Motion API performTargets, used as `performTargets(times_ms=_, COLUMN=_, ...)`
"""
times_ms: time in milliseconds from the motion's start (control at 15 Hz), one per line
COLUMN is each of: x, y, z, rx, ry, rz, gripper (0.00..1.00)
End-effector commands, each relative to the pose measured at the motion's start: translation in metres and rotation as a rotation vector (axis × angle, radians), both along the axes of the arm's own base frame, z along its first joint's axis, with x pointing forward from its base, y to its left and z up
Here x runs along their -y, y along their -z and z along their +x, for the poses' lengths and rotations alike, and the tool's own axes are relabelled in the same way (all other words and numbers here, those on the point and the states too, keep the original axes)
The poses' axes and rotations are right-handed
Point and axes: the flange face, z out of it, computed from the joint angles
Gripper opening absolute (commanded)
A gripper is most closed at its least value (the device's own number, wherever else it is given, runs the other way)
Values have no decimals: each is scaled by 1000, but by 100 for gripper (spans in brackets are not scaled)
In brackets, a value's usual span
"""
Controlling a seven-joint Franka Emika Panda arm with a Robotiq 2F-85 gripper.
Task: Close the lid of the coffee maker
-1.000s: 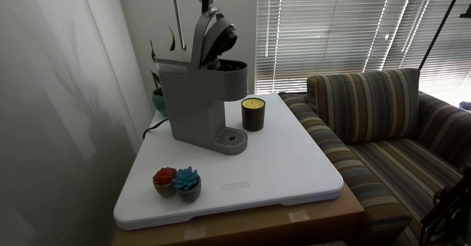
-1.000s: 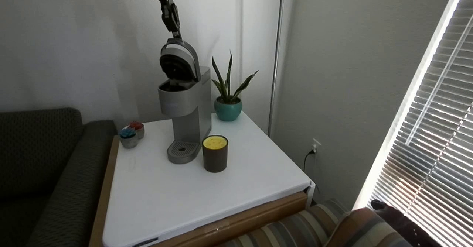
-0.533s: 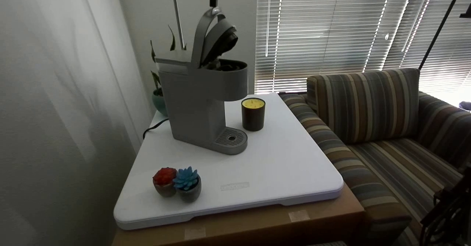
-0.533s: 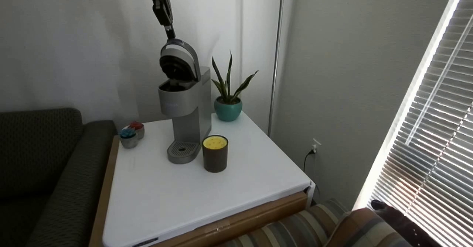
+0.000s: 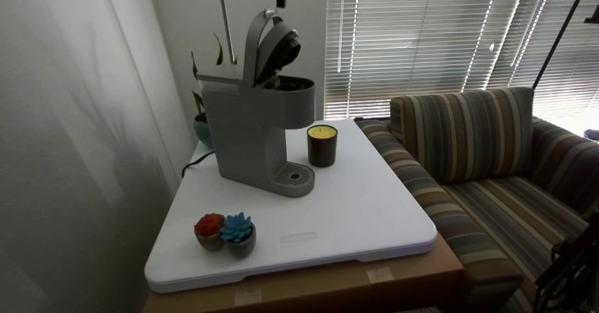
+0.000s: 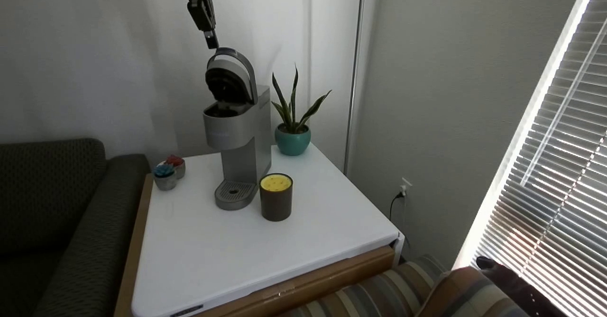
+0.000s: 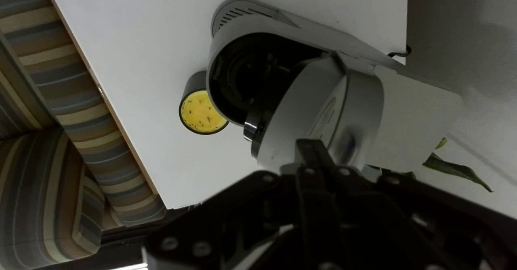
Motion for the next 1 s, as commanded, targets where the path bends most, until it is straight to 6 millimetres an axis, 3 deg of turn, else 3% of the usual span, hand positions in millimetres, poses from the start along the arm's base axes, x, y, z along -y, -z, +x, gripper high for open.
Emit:
performTargets(times_ms=0, x=0, y=-15, z=-1, rx=52, ry=-9, rz=-39, gripper=0)
performTargets(times_ms=267, x=-1, y=-18, z=11, rx=105, ry=-12, rz=-42, gripper=0)
performTargets(times_ms=800, x=-11, y=15, z=39, rx=139, ry=-38, rz=6, gripper=0)
performTargets(times_ms=933, x=-13, y=14, z=45, rx=146, ry=-45, rz=5, gripper=0)
